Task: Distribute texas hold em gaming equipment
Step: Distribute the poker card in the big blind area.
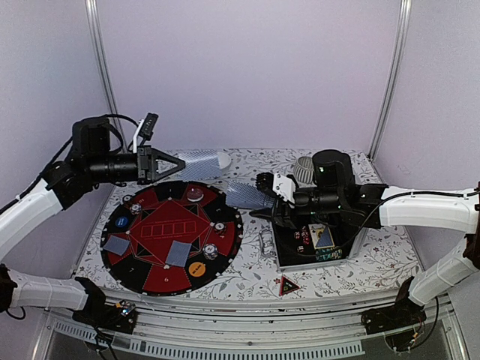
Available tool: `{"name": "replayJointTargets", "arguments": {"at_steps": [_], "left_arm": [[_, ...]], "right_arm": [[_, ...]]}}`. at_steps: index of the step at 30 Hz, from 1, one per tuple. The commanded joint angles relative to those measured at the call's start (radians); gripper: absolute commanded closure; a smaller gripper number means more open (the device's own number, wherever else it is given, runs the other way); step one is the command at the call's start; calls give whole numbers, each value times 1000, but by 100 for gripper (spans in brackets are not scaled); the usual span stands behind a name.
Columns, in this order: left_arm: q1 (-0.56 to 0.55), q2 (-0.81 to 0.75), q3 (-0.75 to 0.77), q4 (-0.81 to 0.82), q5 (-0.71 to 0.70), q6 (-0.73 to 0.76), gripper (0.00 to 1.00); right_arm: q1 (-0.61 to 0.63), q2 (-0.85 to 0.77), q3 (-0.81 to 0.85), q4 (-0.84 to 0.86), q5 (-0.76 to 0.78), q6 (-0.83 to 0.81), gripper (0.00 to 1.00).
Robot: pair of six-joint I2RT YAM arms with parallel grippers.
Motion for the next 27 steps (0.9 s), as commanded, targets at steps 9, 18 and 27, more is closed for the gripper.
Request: {"name": "replayJointTargets", "arguments": {"at_steps": [9,18,27], "left_arm": [[148,-426,-589,101,-484,-617,100],[80,-447,-825,222,-554,-780,100],[-171,-390,-901,272,-804,-966,100]], "right_arm": [[6,-8,21,10,0,0,57],[6,-8,23,10,1,-3,57],[6,-10,21,7,4,1,57]]}}
